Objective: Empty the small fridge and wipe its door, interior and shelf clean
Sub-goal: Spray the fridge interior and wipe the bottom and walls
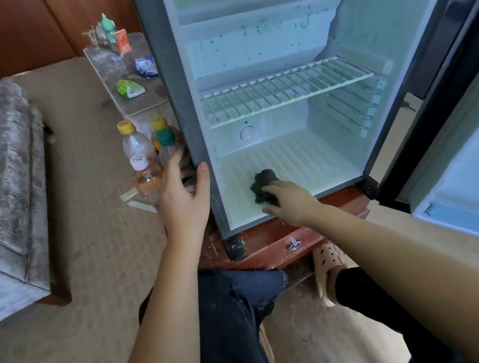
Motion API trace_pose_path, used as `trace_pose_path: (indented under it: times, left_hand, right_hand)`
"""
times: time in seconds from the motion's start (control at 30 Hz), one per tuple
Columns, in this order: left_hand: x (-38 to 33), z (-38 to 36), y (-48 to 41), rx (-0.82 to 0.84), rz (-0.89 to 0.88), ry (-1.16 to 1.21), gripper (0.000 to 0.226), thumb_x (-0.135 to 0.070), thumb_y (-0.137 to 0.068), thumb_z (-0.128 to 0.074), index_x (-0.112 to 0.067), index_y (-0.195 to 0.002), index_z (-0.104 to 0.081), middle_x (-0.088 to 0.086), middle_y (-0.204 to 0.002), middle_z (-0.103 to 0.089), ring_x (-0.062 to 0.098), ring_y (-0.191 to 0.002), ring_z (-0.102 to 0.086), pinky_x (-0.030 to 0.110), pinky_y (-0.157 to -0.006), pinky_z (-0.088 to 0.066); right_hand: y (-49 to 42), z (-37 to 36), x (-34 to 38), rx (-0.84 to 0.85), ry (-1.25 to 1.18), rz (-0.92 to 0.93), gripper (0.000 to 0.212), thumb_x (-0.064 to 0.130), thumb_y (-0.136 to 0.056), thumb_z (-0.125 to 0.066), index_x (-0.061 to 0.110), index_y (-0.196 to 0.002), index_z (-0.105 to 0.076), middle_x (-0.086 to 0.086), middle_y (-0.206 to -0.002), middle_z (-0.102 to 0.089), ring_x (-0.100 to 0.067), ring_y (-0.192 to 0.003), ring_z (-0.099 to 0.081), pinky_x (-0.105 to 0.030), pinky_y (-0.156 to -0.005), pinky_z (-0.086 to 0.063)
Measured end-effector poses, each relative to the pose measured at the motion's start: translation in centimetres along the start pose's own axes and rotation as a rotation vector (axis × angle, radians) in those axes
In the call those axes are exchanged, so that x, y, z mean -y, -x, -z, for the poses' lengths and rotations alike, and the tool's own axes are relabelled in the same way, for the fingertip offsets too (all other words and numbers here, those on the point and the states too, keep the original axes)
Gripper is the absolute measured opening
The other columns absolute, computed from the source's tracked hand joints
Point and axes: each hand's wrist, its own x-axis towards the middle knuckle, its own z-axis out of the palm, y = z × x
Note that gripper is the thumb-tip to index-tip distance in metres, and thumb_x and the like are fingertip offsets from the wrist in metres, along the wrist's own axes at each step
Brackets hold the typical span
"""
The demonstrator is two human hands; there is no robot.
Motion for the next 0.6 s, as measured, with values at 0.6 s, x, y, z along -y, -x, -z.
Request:
trace_pose_path:
  times: [0.6]
  left_hand:
    - [-14.0, 6.1, -7.1, -0.130, -0.436, -0.052, 0.055, -0.036, -0.094, -0.050, -0.023, -0.145, -0.037, -0.002, -0.146, -0.042, 0.017, -0.118, -0.054, 0.045, -0.087, -0.054]
  right_hand:
    - [6.1, 16.8, 3.1, -0.564, -0.275, 0.190, 0.027, 0.019, -0.093, -0.060, 0.015, -0.120, -0.064, -0.004, -0.124, -0.062, -0.020, -0.111, -0.059, -0.032, -0.095, -0.046]
